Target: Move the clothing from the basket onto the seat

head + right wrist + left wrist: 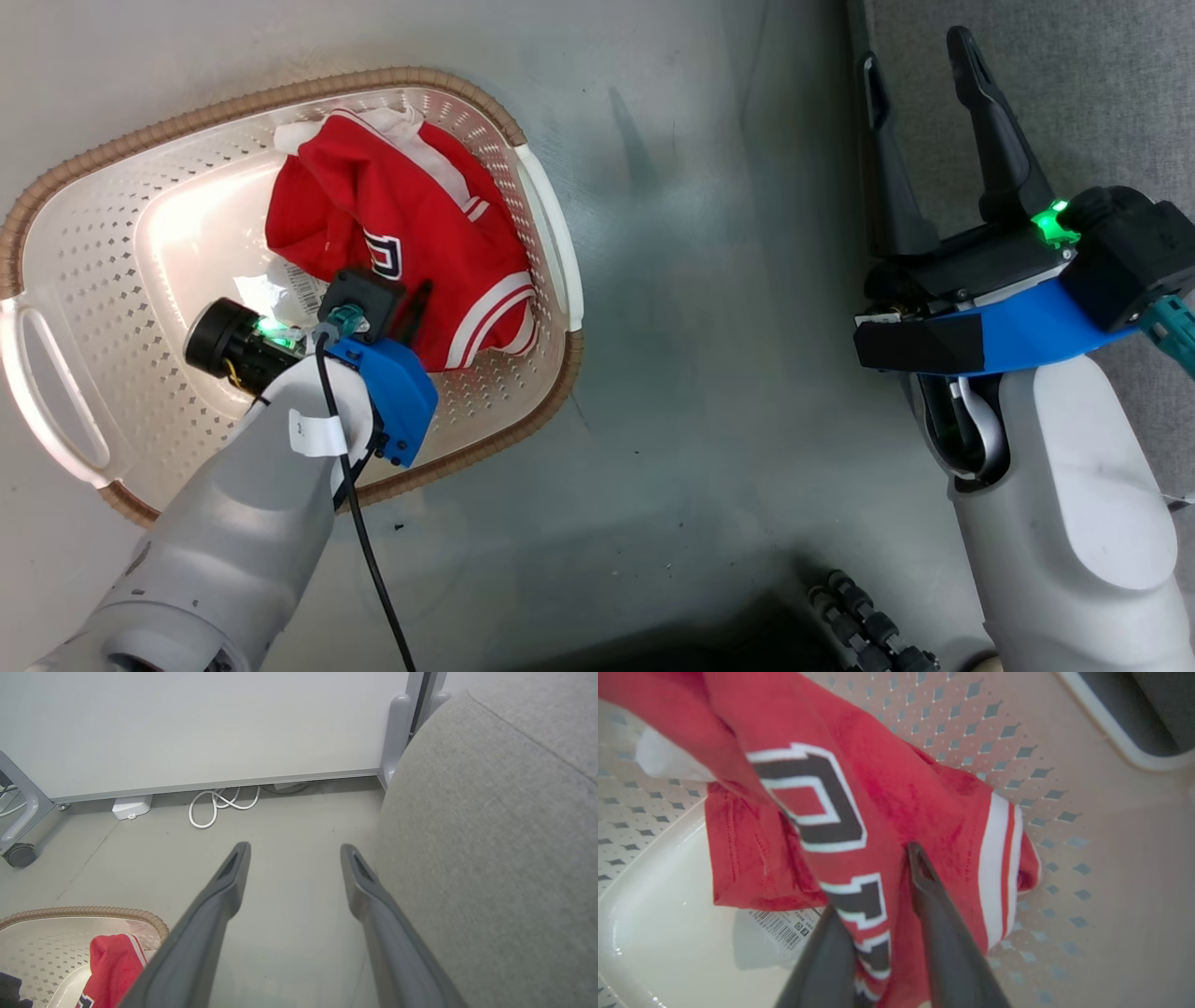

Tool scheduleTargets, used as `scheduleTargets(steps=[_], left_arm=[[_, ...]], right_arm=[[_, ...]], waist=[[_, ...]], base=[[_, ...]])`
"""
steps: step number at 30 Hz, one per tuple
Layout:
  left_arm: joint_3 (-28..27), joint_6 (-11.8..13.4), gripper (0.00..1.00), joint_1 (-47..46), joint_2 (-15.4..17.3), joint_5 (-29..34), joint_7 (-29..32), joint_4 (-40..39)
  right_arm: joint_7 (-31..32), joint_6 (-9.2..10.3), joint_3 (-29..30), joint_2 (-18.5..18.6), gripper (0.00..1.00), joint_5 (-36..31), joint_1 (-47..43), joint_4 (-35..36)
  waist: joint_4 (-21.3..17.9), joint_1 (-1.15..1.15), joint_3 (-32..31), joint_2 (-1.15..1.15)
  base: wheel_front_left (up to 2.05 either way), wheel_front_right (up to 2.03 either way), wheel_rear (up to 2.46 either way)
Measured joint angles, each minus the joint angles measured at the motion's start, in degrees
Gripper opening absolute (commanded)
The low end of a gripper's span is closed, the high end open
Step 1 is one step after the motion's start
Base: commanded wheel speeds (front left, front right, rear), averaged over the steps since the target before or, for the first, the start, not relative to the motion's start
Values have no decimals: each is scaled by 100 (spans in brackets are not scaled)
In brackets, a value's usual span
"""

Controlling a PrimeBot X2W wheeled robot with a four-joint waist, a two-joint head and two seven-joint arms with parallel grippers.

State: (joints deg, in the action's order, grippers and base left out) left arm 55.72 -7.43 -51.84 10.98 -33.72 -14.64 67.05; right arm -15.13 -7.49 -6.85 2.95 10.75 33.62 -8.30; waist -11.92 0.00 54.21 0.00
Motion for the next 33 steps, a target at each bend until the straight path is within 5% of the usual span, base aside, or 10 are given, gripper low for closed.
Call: scheduleTargets(steps=[12,21,33], left_arm=[[557,0,0,-110,-25,-483,-34,-229],[604,0,0,-96,-53,-376,-35,-1151],[-332,0,0,718,-51,435,-35,-2650]], right_arm=[[1,0,42,-1,100,-23,36,-118],[0,0,153,-3,100,-127,-21,-254],[1,0,337,-1,100,-268,-526,-447]], waist=[[154,0,-134,0],[394,0,-556,0],[756,-1,-1608,0]], base=[[0,0,0],[0,0,0],[0,0,0]])
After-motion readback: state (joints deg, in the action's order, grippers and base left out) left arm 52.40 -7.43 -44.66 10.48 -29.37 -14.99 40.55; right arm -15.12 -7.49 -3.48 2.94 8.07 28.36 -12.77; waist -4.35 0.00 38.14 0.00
